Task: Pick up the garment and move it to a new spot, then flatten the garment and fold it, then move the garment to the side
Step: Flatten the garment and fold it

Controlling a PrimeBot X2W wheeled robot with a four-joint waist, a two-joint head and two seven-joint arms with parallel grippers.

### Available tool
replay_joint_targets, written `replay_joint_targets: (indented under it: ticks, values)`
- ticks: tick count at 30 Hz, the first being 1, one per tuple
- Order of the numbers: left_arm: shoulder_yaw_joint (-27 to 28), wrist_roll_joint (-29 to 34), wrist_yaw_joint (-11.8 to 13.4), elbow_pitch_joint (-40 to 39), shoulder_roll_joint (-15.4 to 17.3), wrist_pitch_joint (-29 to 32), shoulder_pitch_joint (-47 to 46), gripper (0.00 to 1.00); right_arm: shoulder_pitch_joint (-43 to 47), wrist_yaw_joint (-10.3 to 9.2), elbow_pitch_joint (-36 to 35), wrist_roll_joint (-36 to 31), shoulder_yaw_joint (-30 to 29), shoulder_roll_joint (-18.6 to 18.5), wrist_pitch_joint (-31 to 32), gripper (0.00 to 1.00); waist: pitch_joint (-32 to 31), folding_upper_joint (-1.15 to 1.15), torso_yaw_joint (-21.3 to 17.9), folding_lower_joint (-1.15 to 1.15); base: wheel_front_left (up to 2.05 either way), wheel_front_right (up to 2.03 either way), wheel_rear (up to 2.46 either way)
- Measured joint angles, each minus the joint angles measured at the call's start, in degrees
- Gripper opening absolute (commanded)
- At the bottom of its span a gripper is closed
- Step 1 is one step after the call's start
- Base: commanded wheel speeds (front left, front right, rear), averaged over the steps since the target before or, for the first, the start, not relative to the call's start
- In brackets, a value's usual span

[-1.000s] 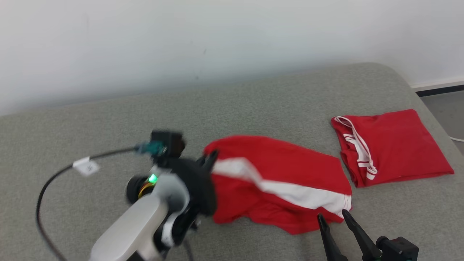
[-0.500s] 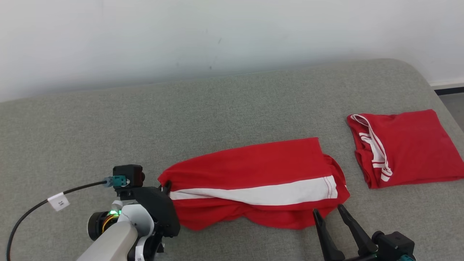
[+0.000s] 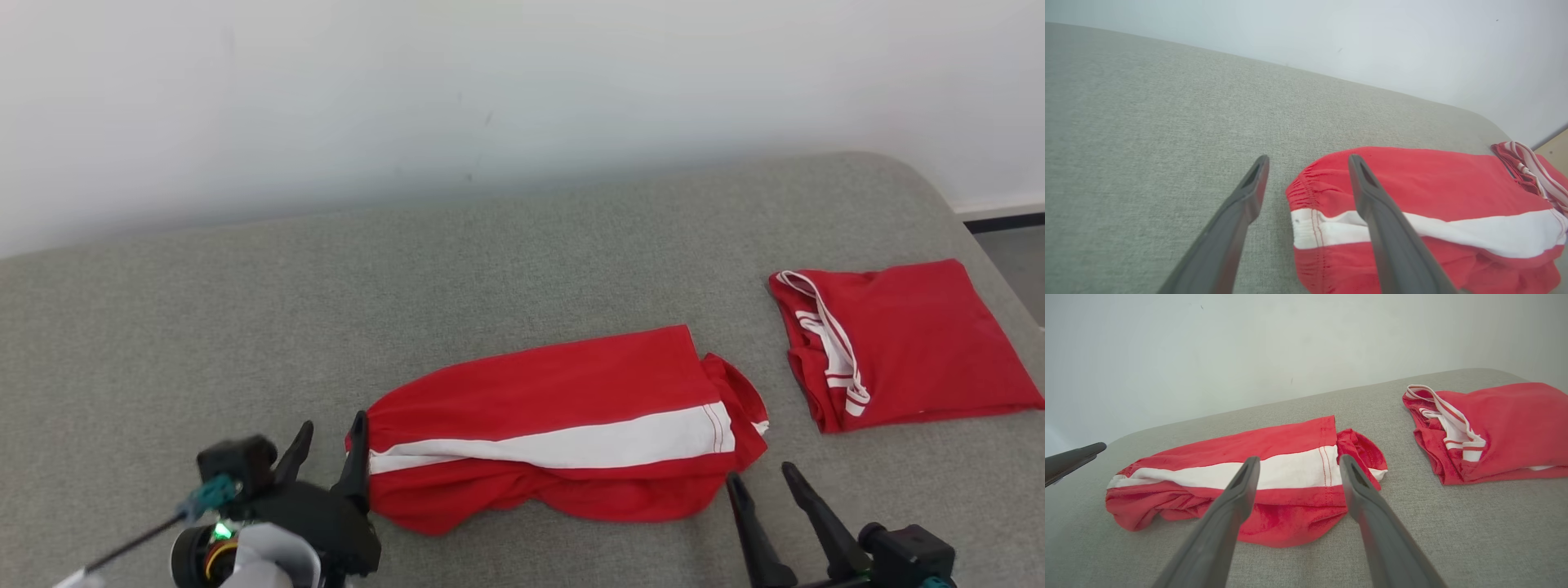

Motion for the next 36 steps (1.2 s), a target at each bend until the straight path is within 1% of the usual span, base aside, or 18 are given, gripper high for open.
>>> replay_joint_targets:
  ticks: [2, 4, 6, 8, 11, 13, 16, 18, 21, 22, 25, 28, 32, 36]
  values:
    - [1.5, 1.2, -0.5, -1.4, 0.1, -3.0, 2.3, 1.0, 0.3, 0.0, -0.2, 0.0, -1.0, 0.0, 0.0, 1.0, -0.6, 0.0, 0.2, 0.0, 0.0, 0.0, 0.0]
    - [4.1, 3.9, -1.0, -3.9, 0.1, -3.7, 4.8, 1.0, 0.6, 0.0, -0.4, -0.1, -1.8, 0.0, 0.0, 1.0, -0.9, 0.0, 0.7, 0.0, 0.0, 0.0, 0.0]
    - [10.2, 9.5, -1.3, -9.5, -0.9, -3.7, 7.6, 1.0, 0.8, 0.0, -0.6, -0.4, -2.5, 0.0, 0.0, 1.0, -1.2, 0.0, 1.4, 0.0, 0.0, 0.0, 0.0]
    - [16.3, 15.4, -2.1, -14.9, -2.7, -3.9, 11.6, 1.0, 0.8, 0.0, -0.9, -0.5, -2.8, 0.0, 0.0, 1.0, -1.4, 0.0, 2.2, 0.0, 0.0, 0.0, 0.0]
    - [22.1, 24.0, -4.7, -19.5, -5.7, -3.9, 19.2, 1.0, 0.8, 0.0, -1.0, -0.6, -3.3, -0.1, 0.0, 1.0, -1.8, 0.0, 3.1, 0.0, 0.0, 0.0, 0.0]
    - [25.6, 29.0, -6.3, -22.0, -7.4, -3.9, 22.5, 1.0, 0.9, 0.0, -0.8, -0.7, -3.6, -0.1, 0.0, 1.0, -2.2, 0.0, 3.7, 0.0, 0.0, 0.0, 0.0]
    - [30.1, 35.0, -8.8, -24.6, -9.9, -3.9, 26.8, 1.0, 1.2, 0.0, -0.7, -0.9, -4.6, -0.1, -0.1, 1.0, -2.8, 0.0, 4.4, -0.01, 0.0, 0.0, 0.0]
    - [32.5, 37.5, -10.6, -24.9, -11.1, -3.9, 29.2, 1.0, 1.5, 0.0, -0.4, -0.9, -5.2, -0.1, -0.4, 1.0, -3.3, 0.0, 4.7, 0.0, 0.0, 0.0, 0.0]
    - [35.9, 39.9, -12.6, -24.3, -12.3, -3.9, 31.5, 1.0, 2.3, 0.0, 0.2, -0.9, -6.2, -0.2, -0.5, 1.0, -4.0, 0.0, 5.3, -0.01, 0.0, 0.0, 0.0]
    - [35.9, 39.9, -12.6, -24.3, -12.3, -3.9, 31.5, 1.0, 2.3, 0.0, 0.2, -0.9, -6.2, -0.2, -0.5, 1.0, -4.0, 0.0, 5.3, -0.01, 0.0, 0.0, 0.0]
    - [38.4, 41.8, -14.2, -24.1, -13.0, -3.9, 32.3, 1.0, 2.7, 0.0, 0.4, -0.9, -6.8, -0.3, -0.8, 1.0, -4.5, -0.01, 5.7, -0.01, 0.0, 0.0, 0.0]
    - [39.2, 43.1, -15.6, -23.1, -13.4, -3.9, 32.4, 1.0, 3.4, 0.0, 0.9, -0.9, -7.2, -0.4, -0.9, 1.0, -4.9, 0.0, 6.0, -0.01, 0.0, 0.0, 0.0]
    - [39.3, 43.3, -16.5, -22.3, -13.9, -3.9, 32.7, 1.0, 3.9, 0.0, 1.5, -0.8, -7.2, -0.6, -0.9, 1.0, -5.3, 0.0, 6.0, -0.01, 0.0, 0.0, 0.0]
    - [39.8, 43.4, -16.6, -22.3, -14.1, -3.9, 32.8, 1.0, 4.2, 0.0, 1.5, -0.7, -7.2, -0.6, -0.9, 1.0, -5.1, -0.01, 5.7, 0.0, 0.0, 0.0, 0.0]
